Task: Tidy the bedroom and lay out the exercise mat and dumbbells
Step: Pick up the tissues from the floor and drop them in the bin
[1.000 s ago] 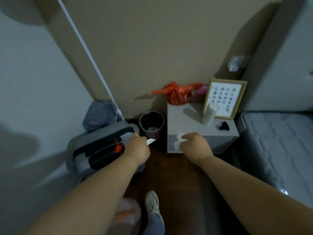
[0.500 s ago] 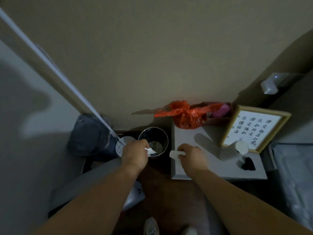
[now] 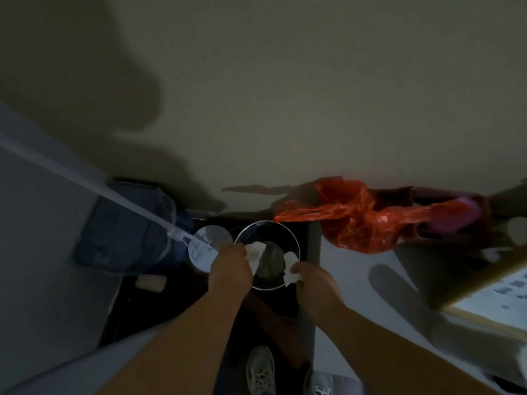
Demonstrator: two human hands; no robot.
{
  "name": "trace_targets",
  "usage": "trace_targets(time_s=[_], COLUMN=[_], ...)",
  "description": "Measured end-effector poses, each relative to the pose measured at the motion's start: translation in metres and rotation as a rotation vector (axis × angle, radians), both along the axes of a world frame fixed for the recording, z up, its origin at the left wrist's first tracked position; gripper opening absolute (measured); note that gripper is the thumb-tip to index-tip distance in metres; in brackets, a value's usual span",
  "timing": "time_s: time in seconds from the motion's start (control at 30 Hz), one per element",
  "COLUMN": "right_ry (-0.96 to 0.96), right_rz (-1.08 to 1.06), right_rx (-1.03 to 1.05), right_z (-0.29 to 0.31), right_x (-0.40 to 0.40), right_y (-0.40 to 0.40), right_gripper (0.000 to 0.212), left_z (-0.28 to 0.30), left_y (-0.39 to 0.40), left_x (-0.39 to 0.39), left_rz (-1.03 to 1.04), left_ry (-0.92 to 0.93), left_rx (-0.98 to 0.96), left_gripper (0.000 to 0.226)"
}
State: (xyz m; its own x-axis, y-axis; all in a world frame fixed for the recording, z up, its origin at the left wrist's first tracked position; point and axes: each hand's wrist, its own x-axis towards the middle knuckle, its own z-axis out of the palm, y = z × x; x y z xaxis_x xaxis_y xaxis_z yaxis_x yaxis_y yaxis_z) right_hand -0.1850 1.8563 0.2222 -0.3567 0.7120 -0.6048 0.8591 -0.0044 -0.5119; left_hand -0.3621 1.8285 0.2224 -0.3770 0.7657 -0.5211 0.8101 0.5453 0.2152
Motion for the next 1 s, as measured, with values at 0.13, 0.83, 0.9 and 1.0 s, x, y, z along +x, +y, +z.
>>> trace_targets(time_s=[0.13,0.83,0.9,1.0], right_ry=[0.037,-0.131,-0.115,-0.019], right_rz=[-0.008,0.402,0.459,0.460], right_rx=[-0.058,0.081,0.136,0.164], right_z=[-0.096,0.156,0.179,0.198], right_x=[-0.025,-0.022,-0.022,-0.013], right_y=[0.019,-0.075,-0.101,-0.161], right_gripper=[0.046,0.032,0.032,0.030], left_z=[-0.098,0.147,0.174,0.203], left_y=[0.026,-0.132,-0.165,-0.244], left_x=[-0.012,-0.011,-0.009,0.005], left_rz=[0.085,-0.043,-0.010,0.044], left_ry=[-0.068,-0.138,-0.095,-0.010], left_rx=[0.007,0.121,0.163,0.173], left_gripper=[0.034,0.028,0.029,0.030])
